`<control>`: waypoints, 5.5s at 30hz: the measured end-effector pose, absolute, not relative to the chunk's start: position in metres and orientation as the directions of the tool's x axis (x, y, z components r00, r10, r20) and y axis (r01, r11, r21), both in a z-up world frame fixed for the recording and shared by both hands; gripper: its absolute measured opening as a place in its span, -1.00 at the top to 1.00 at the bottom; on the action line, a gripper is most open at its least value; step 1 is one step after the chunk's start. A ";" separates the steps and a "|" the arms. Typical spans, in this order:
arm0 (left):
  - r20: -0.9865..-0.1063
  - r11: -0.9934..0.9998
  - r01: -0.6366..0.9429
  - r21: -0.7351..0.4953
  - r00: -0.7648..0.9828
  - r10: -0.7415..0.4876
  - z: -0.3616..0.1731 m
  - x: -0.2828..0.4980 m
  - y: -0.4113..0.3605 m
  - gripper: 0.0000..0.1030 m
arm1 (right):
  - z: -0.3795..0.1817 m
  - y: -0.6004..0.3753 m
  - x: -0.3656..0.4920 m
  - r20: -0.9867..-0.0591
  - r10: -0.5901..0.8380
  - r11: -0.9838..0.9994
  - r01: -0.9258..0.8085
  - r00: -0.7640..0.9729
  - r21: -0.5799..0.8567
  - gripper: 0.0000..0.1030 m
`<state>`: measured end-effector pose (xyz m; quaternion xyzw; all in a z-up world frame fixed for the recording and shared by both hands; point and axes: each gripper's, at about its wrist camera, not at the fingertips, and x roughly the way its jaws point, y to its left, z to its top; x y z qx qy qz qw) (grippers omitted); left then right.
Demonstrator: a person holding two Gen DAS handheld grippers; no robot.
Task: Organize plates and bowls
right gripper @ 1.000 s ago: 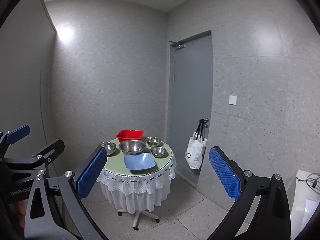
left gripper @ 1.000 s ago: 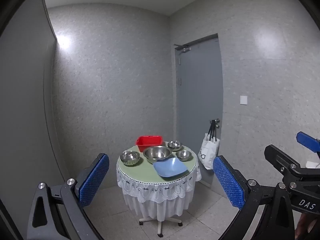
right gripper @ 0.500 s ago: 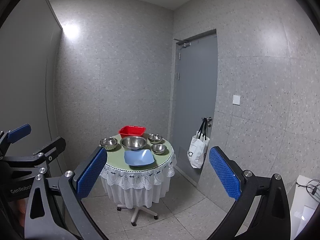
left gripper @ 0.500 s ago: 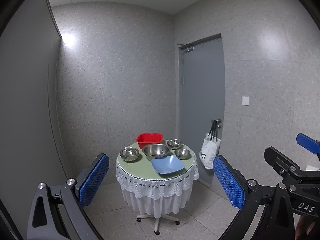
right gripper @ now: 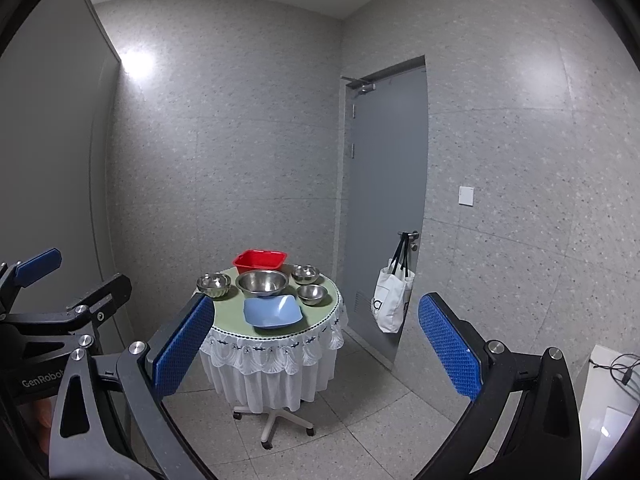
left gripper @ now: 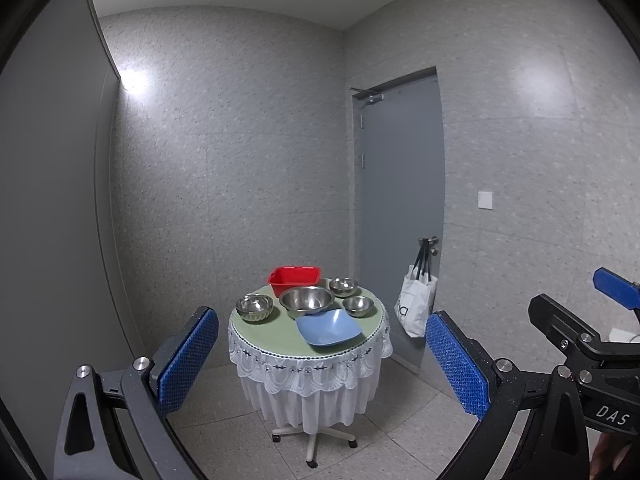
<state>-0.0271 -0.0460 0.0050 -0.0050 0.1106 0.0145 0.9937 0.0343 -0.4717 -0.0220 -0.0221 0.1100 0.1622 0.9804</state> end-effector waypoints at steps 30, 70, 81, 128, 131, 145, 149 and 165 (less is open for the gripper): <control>-0.221 0.999 -0.030 0.010 0.975 0.031 0.001 -0.031 -0.066 -0.99 | -0.028 -0.497 0.033 -0.223 0.316 0.947 -0.321 0.922 0.015 -1.00; -0.386 1.000 -0.012 0.028 0.922 0.022 -0.017 0.270 -0.002 -0.99 | -0.094 -0.405 0.255 -0.368 0.365 0.929 -0.359 0.855 0.087 -1.00; -0.487 1.000 0.011 -0.004 0.873 -0.012 -0.035 0.484 0.072 -0.99 | -0.118 -0.316 0.395 -0.466 0.349 0.932 -0.352 0.813 0.084 -1.00; -0.922 0.969 -0.209 -0.128 0.387 -0.038 -0.239 1.038 0.128 0.50 | -0.351 -0.123 0.830 -0.876 0.472 0.699 -0.648 0.099 0.303 0.66; -0.913 0.974 -0.172 -0.149 0.403 -0.069 -0.233 1.038 0.138 0.50 | -0.340 -0.129 0.828 -0.864 0.497 0.692 -0.638 0.082 0.338 0.66; -0.799 0.980 -0.058 -0.192 0.589 -0.121 -0.160 1.059 0.194 0.48 | -0.240 -0.120 0.840 -0.781 0.564 0.689 -0.673 0.268 0.267 0.63; -0.779 0.985 -0.052 -0.167 0.619 -0.099 -0.151 1.116 0.213 0.50 | -0.239 -0.087 0.887 -0.757 0.587 0.703 -0.644 0.288 0.300 0.62; -0.868 0.987 -0.101 -0.123 0.494 -0.058 -0.240 1.232 0.290 0.53 | -0.300 -0.016 0.937 -0.831 0.437 0.793 -0.584 0.345 0.175 0.52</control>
